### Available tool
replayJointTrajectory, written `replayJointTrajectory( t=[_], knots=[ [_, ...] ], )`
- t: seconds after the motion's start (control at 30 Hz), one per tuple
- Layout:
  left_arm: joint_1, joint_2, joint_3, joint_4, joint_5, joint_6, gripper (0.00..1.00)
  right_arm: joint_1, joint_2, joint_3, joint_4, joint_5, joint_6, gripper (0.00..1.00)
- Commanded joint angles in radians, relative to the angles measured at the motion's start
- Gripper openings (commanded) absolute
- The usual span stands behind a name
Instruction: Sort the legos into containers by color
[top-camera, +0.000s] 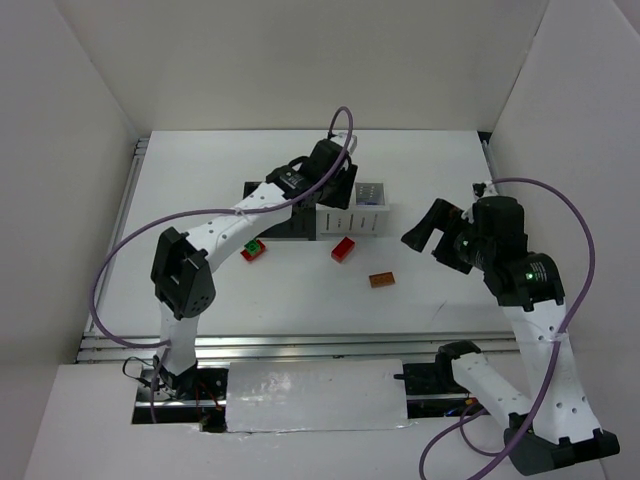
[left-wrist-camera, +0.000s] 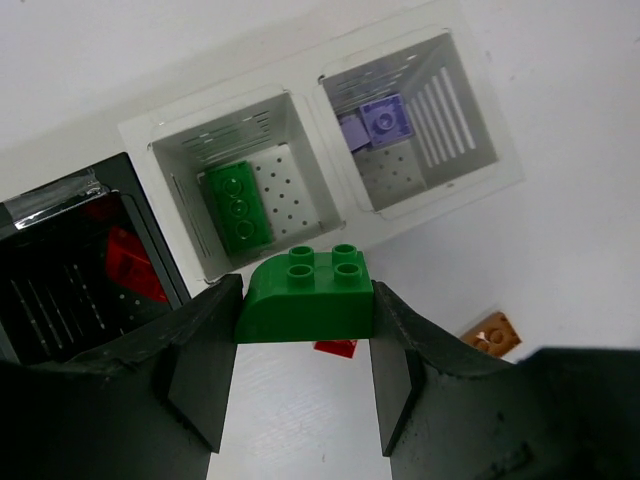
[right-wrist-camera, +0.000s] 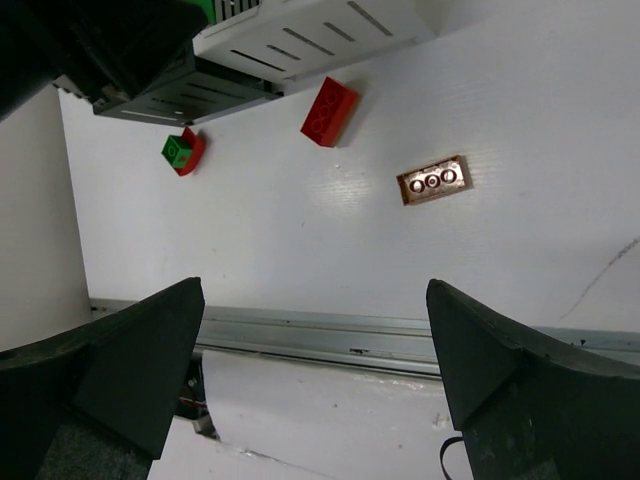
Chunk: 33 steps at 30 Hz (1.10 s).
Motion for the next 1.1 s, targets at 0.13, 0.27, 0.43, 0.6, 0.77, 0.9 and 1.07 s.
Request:
replayJointTrajectory(
  t=[0.13,0.27,0.43,0.6,0.77,0.9,1.07],
  knots=[
    [0.033,0.051,0.035,0.013,-0.045,0.02,0.25,-0.006,-0.033,-0.003,0.014,-0.051,-0.027,0.99],
    [0.04,0.053,0.03,0.04,-0.014,0.023,0.29,-0.005,-0.025,-0.02,0.027,-0.084,-0.04,1.0],
    [0.046,0.079,0.061,0.035,-0.011,0.018,0.51,-0.005,-0.017,-0.023,0.036,-0.108,-0.043,1.0],
    [0.047,0.099,0.102,0.02,-0.016,0.012,0.7,-0.005,-0.003,-0.018,0.036,-0.124,-0.052,0.99],
    [0.046,0.08,0.103,0.023,-0.012,0.007,1.0,-0.005,0.0,-0.034,0.048,-0.135,-0.052,0.99],
    [0.046,0.044,0.086,-0.003,-0.038,0.0,1.0,-0.005,0.003,-0.035,0.053,-0.135,-0.052,1.0],
    [0.009,-0.163,-0.107,0.064,-0.057,0.018,1.0,-0.005,0.009,-0.044,0.066,-0.118,-0.043,0.99]
  ],
)
